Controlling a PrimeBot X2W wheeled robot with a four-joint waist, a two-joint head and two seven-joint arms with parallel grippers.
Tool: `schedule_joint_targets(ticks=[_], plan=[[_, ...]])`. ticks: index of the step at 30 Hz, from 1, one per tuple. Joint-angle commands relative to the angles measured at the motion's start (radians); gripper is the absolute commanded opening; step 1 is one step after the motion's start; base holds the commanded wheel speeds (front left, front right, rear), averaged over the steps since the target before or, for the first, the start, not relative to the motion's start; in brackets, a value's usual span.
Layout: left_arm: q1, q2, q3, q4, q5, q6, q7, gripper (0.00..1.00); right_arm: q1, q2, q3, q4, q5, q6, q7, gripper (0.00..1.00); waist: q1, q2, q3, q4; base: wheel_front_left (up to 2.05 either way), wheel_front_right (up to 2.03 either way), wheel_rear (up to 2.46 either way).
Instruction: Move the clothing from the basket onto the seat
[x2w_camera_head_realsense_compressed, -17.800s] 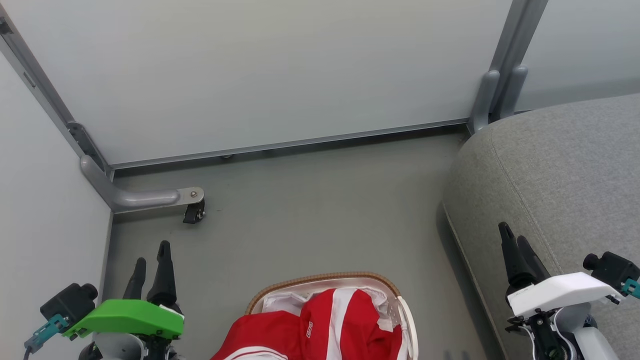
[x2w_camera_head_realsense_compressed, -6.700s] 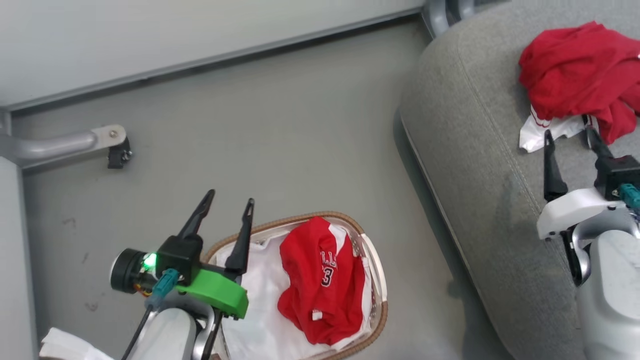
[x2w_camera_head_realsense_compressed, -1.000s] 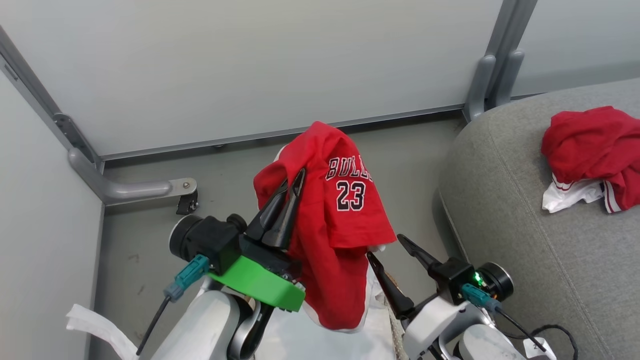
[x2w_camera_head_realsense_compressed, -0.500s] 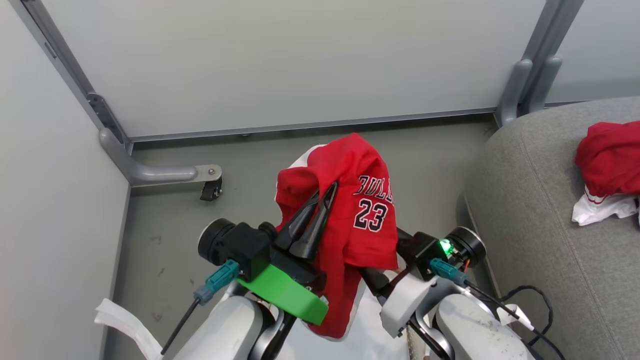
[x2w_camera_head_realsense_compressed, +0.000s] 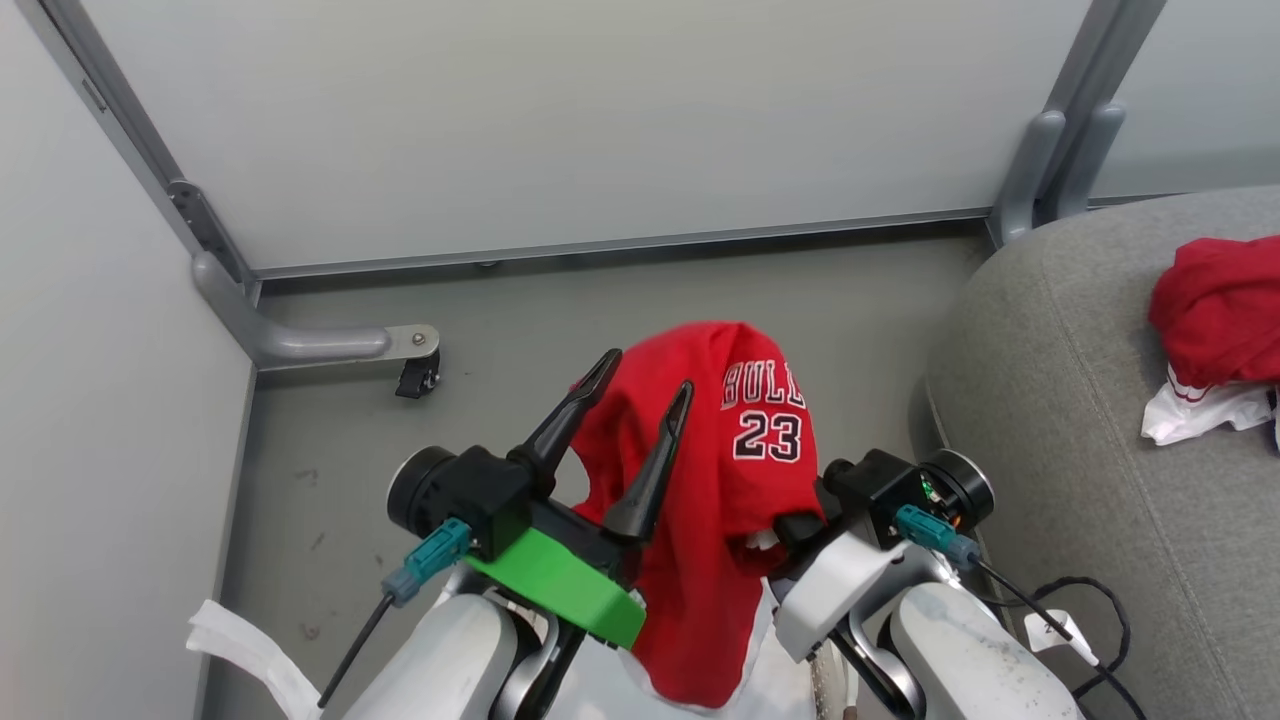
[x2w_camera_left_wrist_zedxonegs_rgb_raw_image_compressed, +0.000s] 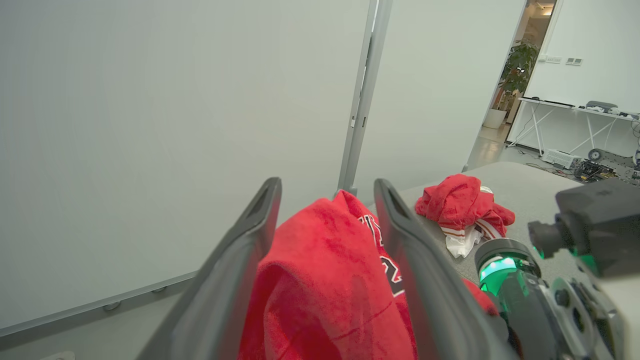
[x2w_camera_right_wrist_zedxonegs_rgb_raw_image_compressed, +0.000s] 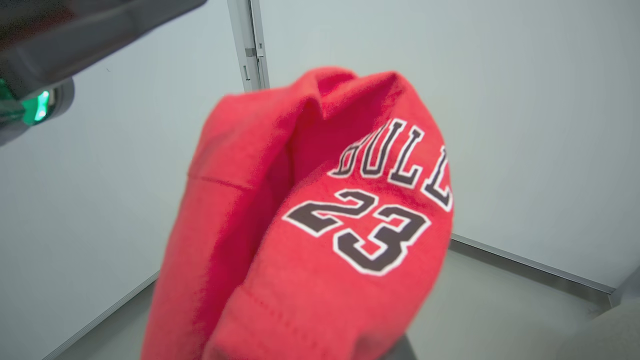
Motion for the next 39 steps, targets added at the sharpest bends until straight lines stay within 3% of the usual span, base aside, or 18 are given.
schedule_joint_targets(ticks=[1, 6, 18, 24, 34, 39], plan=[[0.018, 0.001, 0.005, 0.007, -0.001, -0.003, 0.0, 1.0, 0.018, -0.004, -0.005, -0.008, -0.003, -0.001, -0.002, 0.0, 0.0, 0.0, -0.004, -0.019, 0.0, 0.0, 0.0], [0.045, 0.011, 0.024, 0.017, 0.012, -0.003, 0.0, 1.0, 0.047, -0.004, -0.029, -0.034, -0.003, -0.001, -0.002, 0.0, 0.0, 0.0, -0.015, -0.096, 0.0, 0.0, 0.0], [0.096, 0.018, 0.059, 0.047, 0.038, -0.003, 0.0, 1.0, 0.106, -0.004, -0.112, -0.105, -0.004, -0.001, -0.002, 0.0, 0.0, 0.0, -0.008, -0.384, 0.0, 0.0, 0.0], [0.101, 0.021, 0.066, 0.059, 0.053, -0.003, 0.0, 1.0, 0.118, -0.004, -0.146, -0.136, -0.007, -0.001, -0.002, 0.0, 0.0, 0.0, 0.009, -0.497, 0.0, 0.0, 0.0], [0.097, 0.044, 0.079, 0.07, 0.069, -0.003, 0.0, 1.0, 0.017, -0.006, -0.189, -0.155, -0.053, -0.001, -0.002, 0.0, 0.0, 0.0, 0.065, -0.585, 0.0, 0.0, 0.0], [0.08, 0.071, 0.074, 0.071, 0.072, -0.003, 0.0, 1.0, -0.145, -0.069, -0.218, -0.187, -0.093, -0.001, -0.002, 0.0, 0.0, 0.0, 0.121, -0.587, 0.0, 0.0, 0.0]])
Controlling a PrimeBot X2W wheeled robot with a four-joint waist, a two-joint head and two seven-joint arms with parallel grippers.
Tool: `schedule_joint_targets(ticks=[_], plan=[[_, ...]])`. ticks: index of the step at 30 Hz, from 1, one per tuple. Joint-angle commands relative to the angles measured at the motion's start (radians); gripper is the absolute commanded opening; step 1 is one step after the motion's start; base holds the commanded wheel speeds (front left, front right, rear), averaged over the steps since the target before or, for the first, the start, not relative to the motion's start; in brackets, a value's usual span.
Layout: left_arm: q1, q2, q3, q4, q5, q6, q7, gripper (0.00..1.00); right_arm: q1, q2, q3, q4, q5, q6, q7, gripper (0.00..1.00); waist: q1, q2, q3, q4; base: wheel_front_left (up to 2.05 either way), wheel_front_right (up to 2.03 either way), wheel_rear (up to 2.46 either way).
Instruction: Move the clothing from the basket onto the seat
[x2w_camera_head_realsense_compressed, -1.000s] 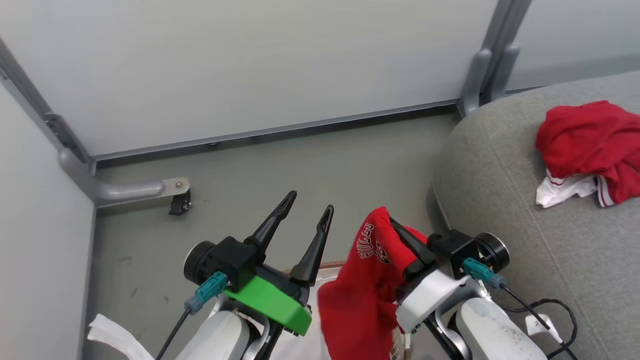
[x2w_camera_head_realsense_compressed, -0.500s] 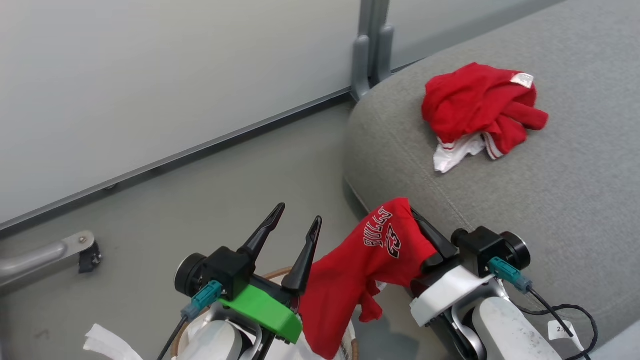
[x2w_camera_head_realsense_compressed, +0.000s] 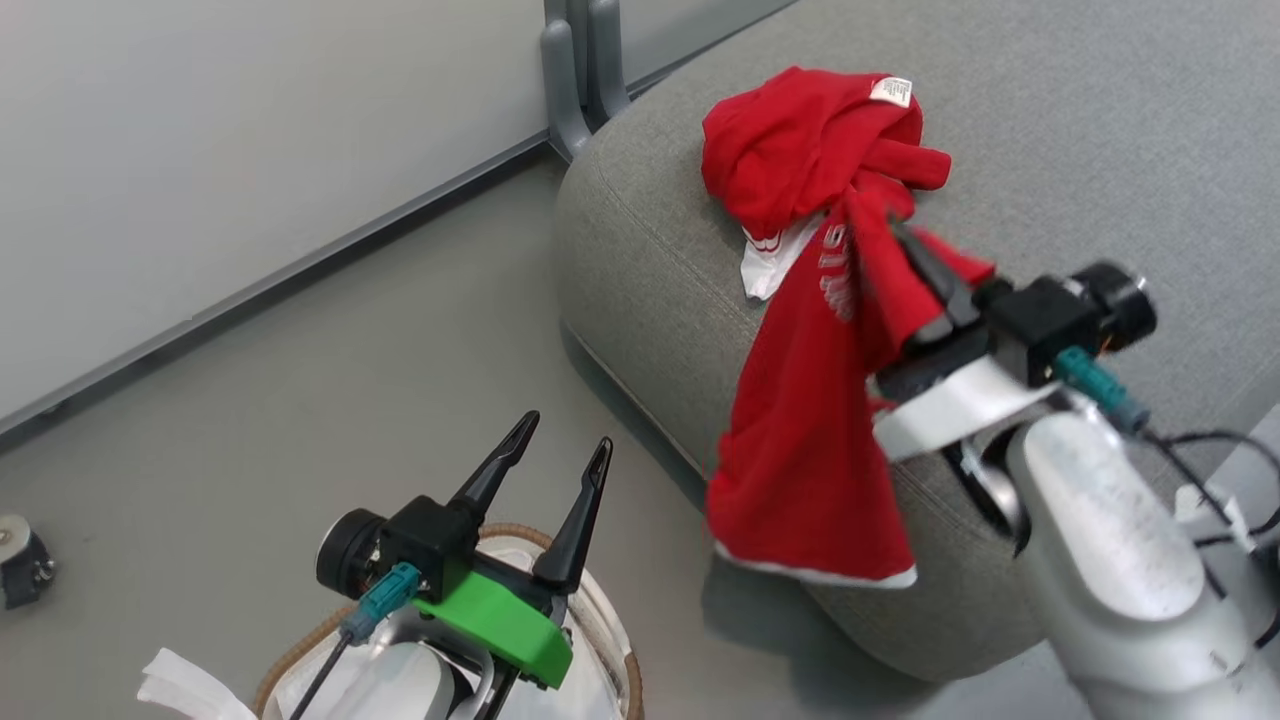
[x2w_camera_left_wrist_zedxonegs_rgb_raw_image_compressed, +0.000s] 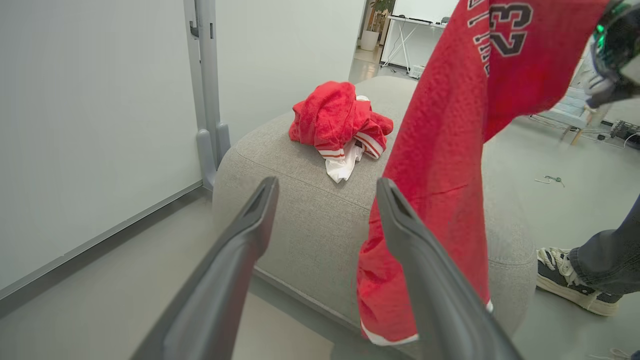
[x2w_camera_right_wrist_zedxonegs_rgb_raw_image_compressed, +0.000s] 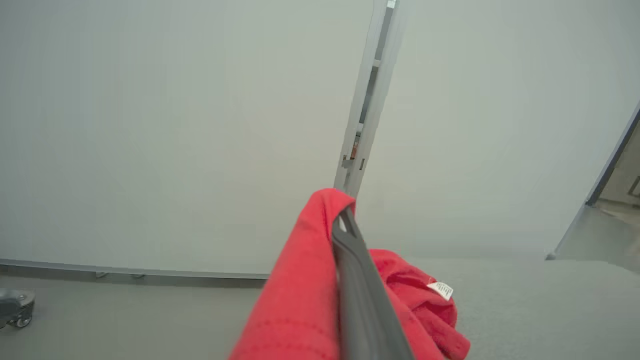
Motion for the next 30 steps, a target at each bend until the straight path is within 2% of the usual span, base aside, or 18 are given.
schedule_joint_targets(ticks=[1, 8, 13, 18, 23, 30], plan=[[-0.019, 0.019, -0.004, 0.001, 0.009, -0.003, 0.001, 1.0, -0.068, -0.028, -0.008, -0.01, -0.017, -0.001, -0.002, 0.0, 0.0, -0.0001, 0.064, -0.012, 0.0, 0.0, 0.0], [-0.051, 0.058, -0.016, -0.012, -0.001, -0.003, 0.001, 1.0, -0.383, -0.201, -0.067, 0.028, -0.071, -0.001, -0.002, 0.0, 0.0, -0.0001, 0.143, 0.028, 0.0, 0.0, 0.0], [-0.071, 0.087, -0.026, -0.021, -0.006, -0.003, 0.001, 1.0, -0.609, -0.321, -0.139, 0.119, -0.121, -0.001, -0.002, 0.0, 0.0, -0.0001, 0.203, 0.065, 0.0, 0.0, 0.0], [-0.095, 0.113, -0.035, -0.031, -0.009, -0.003, 0.001, 1.0, -0.761, -0.387, -0.256, 0.212, -0.203, -0.001, -0.001, 0.0, 0.0, -0.0001, 0.265, 0.103, 0.0, 0.0, 0.0], [-0.122, 0.133, -0.046, -0.04, -0.014, -0.003, 0.001, 1.0, -0.817, -0.398, -0.362, 0.3, -0.282, -0.001, 0.013, 0.0, 0.0, -0.0001, 0.328, 0.144, 0.0, 0.0, 0.0], [-0.176, 0.157, -0.054, -0.053, -0.015, -0.003, 0.001, 1.0, -0.716, -0.323, -0.482, 0.441, -0.356, -0.001, 0.013, 0.0, 0.0, -0.0001, 0.423, 0.206, 0.0, 0.0, 0.0]])
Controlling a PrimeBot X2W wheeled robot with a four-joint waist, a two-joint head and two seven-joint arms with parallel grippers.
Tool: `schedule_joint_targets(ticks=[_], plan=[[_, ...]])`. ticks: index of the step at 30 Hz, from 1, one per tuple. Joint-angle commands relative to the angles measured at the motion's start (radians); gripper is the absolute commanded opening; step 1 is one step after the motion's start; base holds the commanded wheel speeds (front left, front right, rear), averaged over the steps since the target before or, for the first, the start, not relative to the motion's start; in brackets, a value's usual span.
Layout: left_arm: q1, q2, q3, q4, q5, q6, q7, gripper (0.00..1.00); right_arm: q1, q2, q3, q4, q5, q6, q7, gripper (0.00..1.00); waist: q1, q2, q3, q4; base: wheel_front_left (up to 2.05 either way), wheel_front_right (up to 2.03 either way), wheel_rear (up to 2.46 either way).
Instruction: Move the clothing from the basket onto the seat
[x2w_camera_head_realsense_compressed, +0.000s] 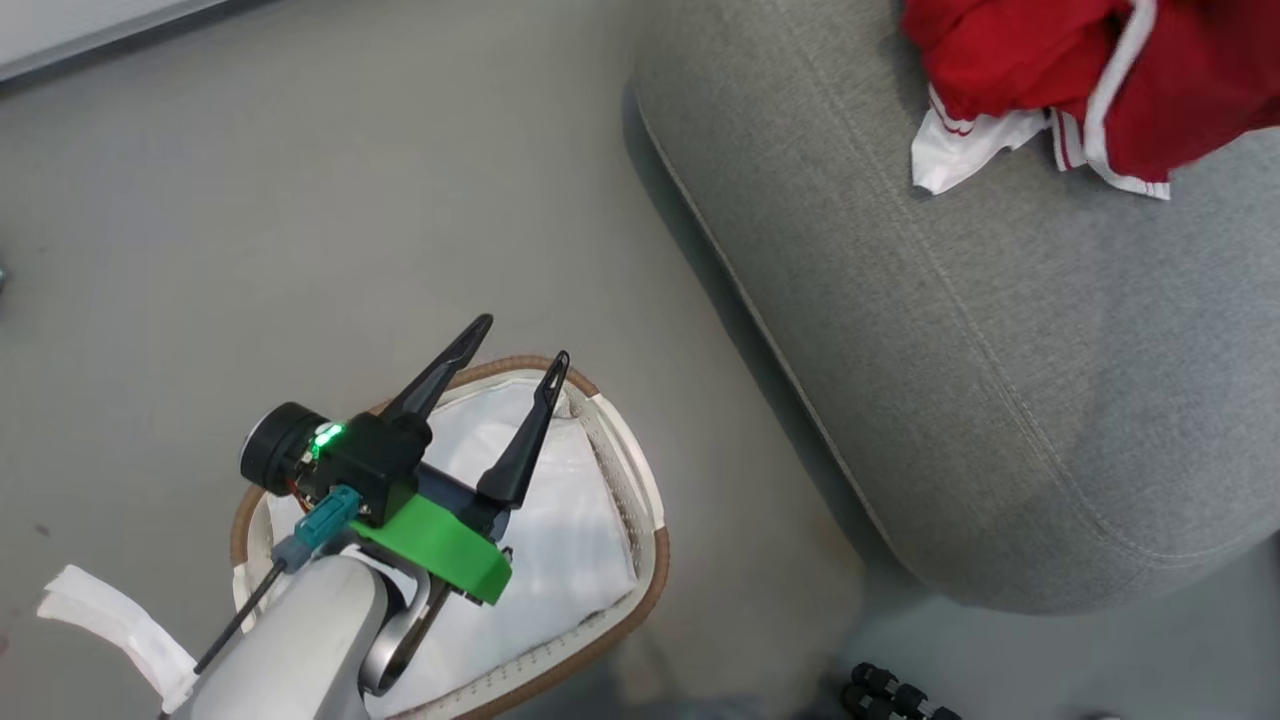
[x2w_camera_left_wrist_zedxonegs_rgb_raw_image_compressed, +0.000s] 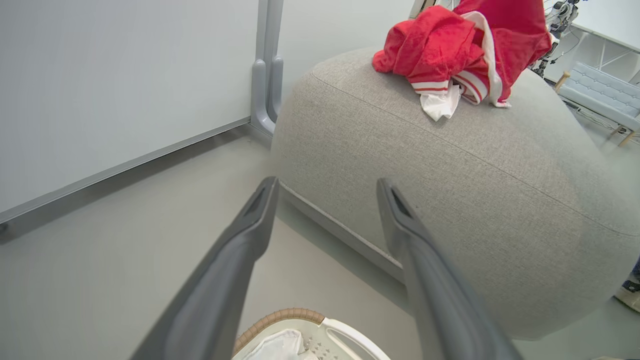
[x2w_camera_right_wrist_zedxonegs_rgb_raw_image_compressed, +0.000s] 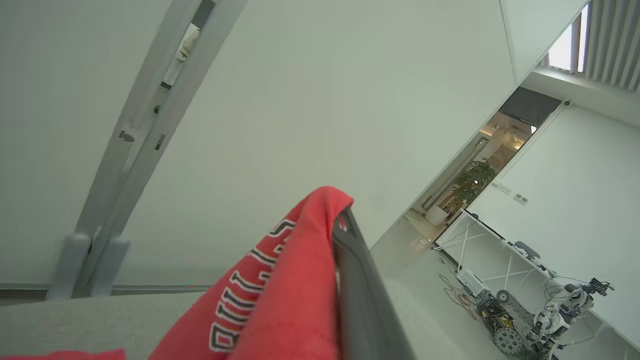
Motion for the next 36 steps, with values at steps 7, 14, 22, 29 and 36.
schedule_joint_targets(ticks=[7, 14, 22, 29, 36], plan=[[-0.051, 0.021, 0.01, 0.004, -0.007, -0.003, 0.001, 1.0, 0.151, 0.109, -0.112, 0.12, -0.049, -0.001, -0.012, 0.06, -0.0001, -0.0001, 0.114, 0.092, 0.0, 0.0, 0.0], [-0.032, 0.015, 0.034, 0.03, -0.013, -0.003, 0.001, 1.0, 0.312, 0.205, -0.207, 0.127, -0.06, -0.001, -0.016, 1.0, -0.0001, -0.0001, 0.091, 0.086, 0.0, 0.0, 0.0], [0.022, -0.016, 0.089, 0.055, 0.001, -0.003, 0.001, 1.0, 0.551, 0.277, -0.204, -0.017, -0.038, -0.001, -0.017, 1.0, -0.0001, -0.0001, -0.006, 0.08, 0.0, 0.0, 0.0], [0.095, -0.055, 0.185, 0.068, 0.028, -0.003, 0.001, 1.0, 0.711, 0.327, -0.124, -0.149, 0.034, -0.001, -0.017, 1.0, -0.0001, -0.0001, -0.107, 0.093, 0.0, 0.0, 0.0], [0.164, -0.108, 0.329, 0.086, 0.077, -0.003, 0.001, 1.0, 0.769, 0.374, -0.016, -0.244, 0.157, -0.001, -0.017, 1.0, -0.0001, -0.0001, -0.184, 0.149, 0.0, 0.0, 0.0]])
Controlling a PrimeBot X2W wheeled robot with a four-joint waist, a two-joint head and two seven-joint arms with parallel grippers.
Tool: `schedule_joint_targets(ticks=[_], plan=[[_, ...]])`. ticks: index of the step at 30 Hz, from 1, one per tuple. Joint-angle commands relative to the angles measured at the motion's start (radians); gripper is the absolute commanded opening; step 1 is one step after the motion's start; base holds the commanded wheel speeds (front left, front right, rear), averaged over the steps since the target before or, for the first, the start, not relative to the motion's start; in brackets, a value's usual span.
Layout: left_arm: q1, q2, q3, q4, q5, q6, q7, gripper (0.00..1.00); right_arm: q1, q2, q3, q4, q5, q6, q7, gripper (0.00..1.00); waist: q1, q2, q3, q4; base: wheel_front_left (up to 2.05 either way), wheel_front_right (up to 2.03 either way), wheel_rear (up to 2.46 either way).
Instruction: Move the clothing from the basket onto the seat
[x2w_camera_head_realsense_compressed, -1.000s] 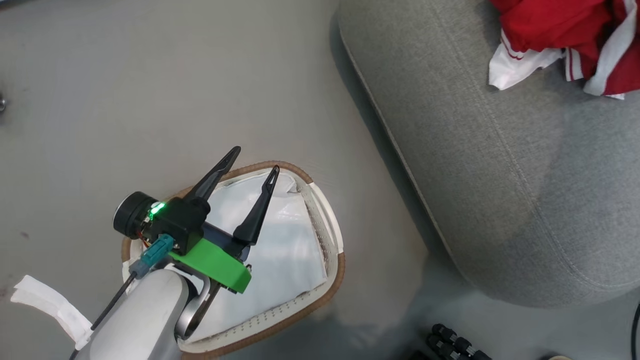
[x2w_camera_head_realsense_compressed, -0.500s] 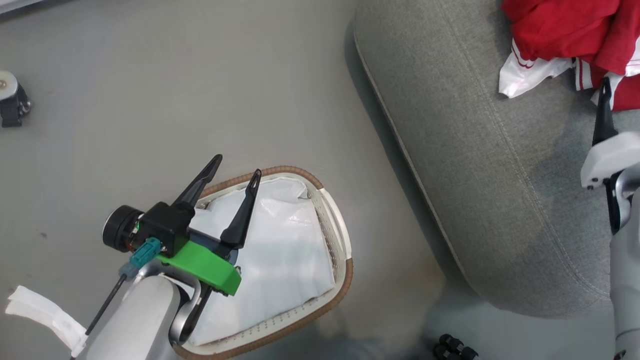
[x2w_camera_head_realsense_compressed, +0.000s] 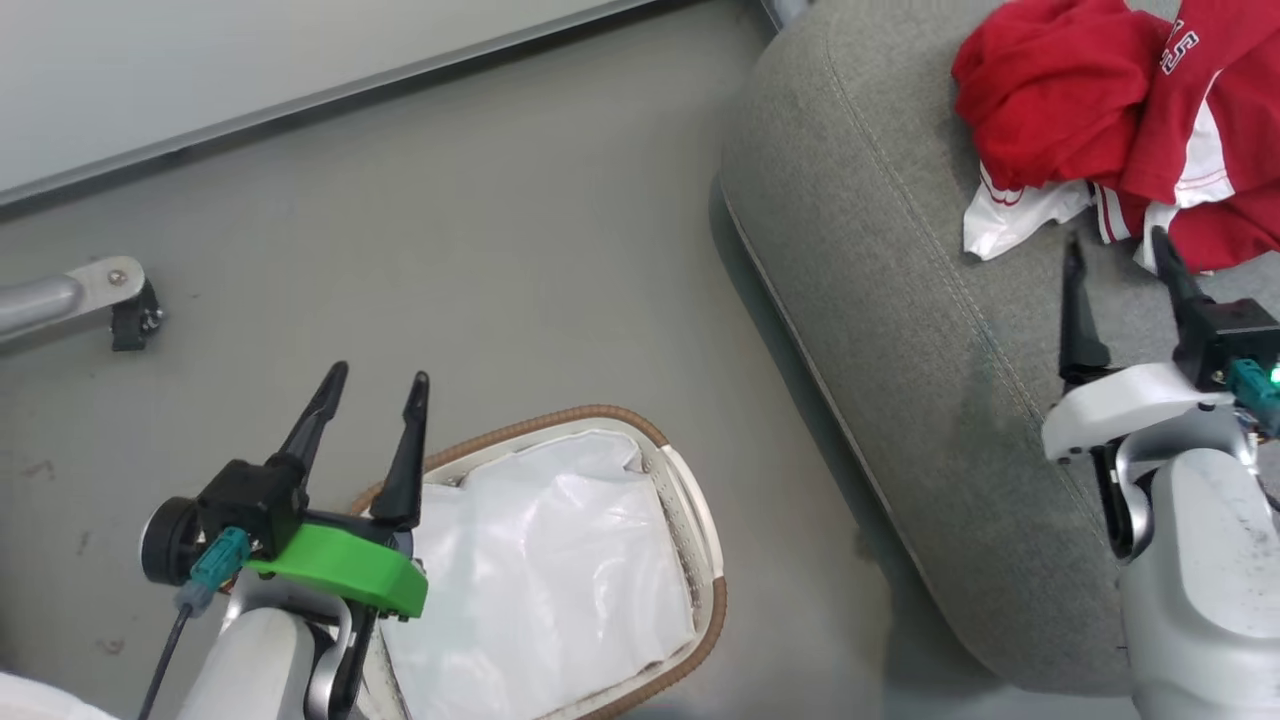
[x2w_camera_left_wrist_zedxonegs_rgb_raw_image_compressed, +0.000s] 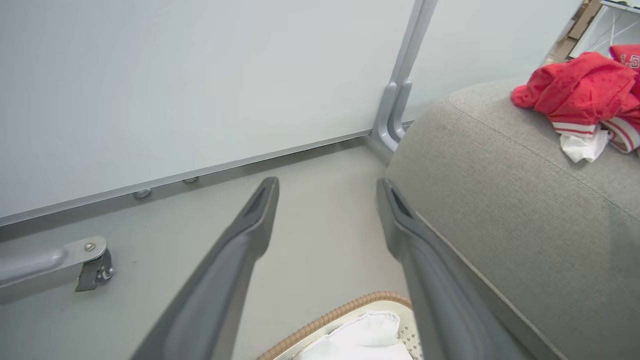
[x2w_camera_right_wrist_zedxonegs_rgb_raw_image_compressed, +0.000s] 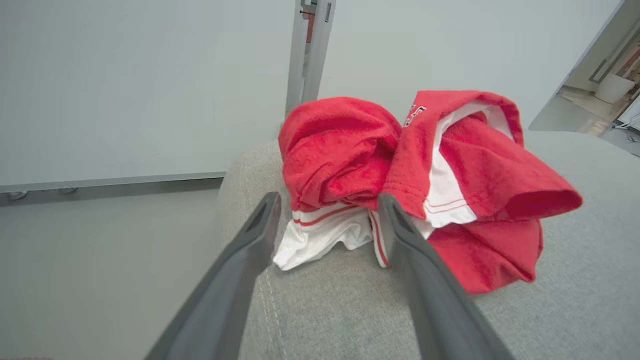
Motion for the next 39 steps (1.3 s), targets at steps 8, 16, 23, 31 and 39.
schedule_joint_targets(ticks=[8, 16, 23, 31, 39], plan=[[0.074, -0.055, 0.161, 0.037, 0.075, -0.003, 0.001, 1.0, 0.035, 0.015, 0.152, -0.046, 0.109, -0.001, -0.005, 1.0, 0.0, 0.0, -0.114, 0.12, 0.0, 0.0, 0.0], [0.122, -0.111, 0.288, 0.078, 0.139, -0.003, 0.001, 1.0, 0.101, 0.014, 0.22, -0.037, 0.18, -0.001, -0.005, 1.0, 0.0, 0.0, -0.181, 0.192, 0.0, 0.0, 0.0], [0.178, -0.143, 0.334, 0.089, 0.147, -0.003, 0.001, 1.0, 0.182, 0.015, 0.216, -0.012, 0.197, -0.001, -0.005, 1.0, 0.0, 0.0, -0.24, 0.235, 0.0, 0.0, 0.0], [0.256, -0.158, 0.327, 0.084, 0.128, -0.003, 0.001, 1.0, 0.259, 0.015, 0.212, 0.019, 0.214, -0.001, -0.005, 1.0, 0.0, 0.0, -0.287, 0.252, 0.0, 0.0, 0.0], [0.26, -0.159, 0.319, 0.12, 0.113, 0.0, 0.002, 0.0, 0.272, 0.027, 0.21, 0.05, 0.213, 0.0, 0.003, 0.0, 0.0, 0.0, -0.292, 0.251, 0.0, 0.0, 0.0]])
